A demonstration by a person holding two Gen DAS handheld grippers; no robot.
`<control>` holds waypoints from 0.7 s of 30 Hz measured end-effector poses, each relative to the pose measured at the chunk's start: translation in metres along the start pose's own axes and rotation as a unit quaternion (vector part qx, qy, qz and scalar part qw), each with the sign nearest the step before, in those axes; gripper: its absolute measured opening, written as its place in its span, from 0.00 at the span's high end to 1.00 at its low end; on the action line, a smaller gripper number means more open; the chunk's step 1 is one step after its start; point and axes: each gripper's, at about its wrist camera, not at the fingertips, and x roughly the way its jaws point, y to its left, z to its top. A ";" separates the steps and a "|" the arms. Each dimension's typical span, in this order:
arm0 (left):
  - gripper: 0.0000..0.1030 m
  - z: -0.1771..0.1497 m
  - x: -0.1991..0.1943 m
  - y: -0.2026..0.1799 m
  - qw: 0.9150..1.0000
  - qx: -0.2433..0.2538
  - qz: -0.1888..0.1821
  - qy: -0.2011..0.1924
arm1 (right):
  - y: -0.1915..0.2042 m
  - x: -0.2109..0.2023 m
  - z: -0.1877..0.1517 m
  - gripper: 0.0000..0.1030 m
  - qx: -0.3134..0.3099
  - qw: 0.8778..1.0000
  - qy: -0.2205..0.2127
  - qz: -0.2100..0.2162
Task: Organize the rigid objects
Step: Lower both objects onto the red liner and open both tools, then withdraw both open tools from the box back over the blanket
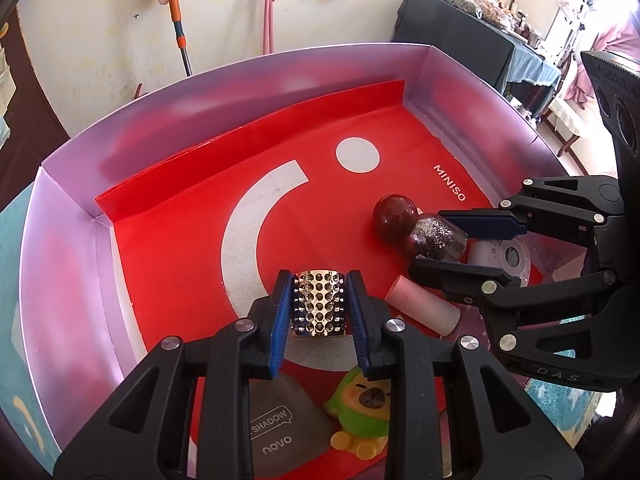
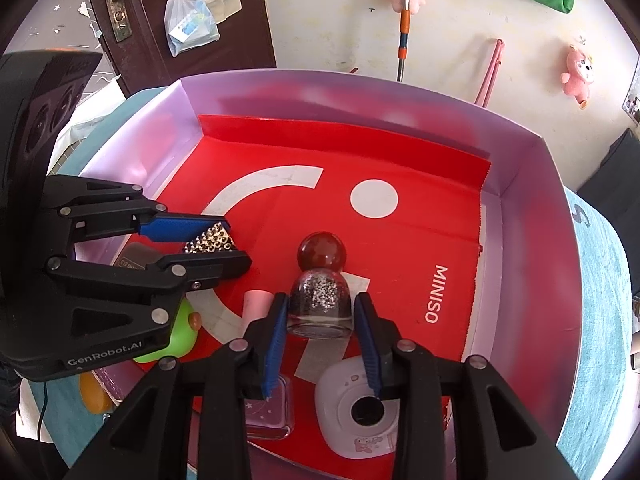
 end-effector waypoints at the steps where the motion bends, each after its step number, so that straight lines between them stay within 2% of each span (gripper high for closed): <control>1: 0.75 0.000 0.000 0.000 1.000 0.000 0.000 0.000 | 0.000 0.000 0.000 0.65 0.000 1.000 0.000 0.000; 4: 0.71 0.000 0.000 0.000 1.000 -0.002 -0.004 0.000 | 0.001 0.000 0.000 0.65 -0.002 1.000 0.000 -0.001; 6: 0.54 0.000 -0.001 0.000 1.000 -0.005 0.004 -0.003 | 0.000 0.001 0.000 0.65 -0.001 1.000 -0.001 0.000; 7: 0.52 0.000 -0.002 0.001 1.000 -0.007 0.011 -0.006 | -0.001 0.000 0.000 0.64 0.001 1.000 -0.001 0.001; 10: 0.50 0.000 -0.005 0.005 1.000 -0.018 -0.004 -0.012 | -0.001 0.000 0.000 0.64 0.003 1.000 -0.002 0.003; 18: 0.48 -0.001 -0.008 0.003 1.000 -0.018 0.001 -0.016 | -0.002 -0.002 -0.001 0.62 0.004 1.000 -0.003 0.001; 21: 0.44 -0.002 -0.010 0.003 1.000 -0.019 0.004 -0.020 | -0.003 -0.006 -0.002 0.61 0.006 1.000 -0.006 0.001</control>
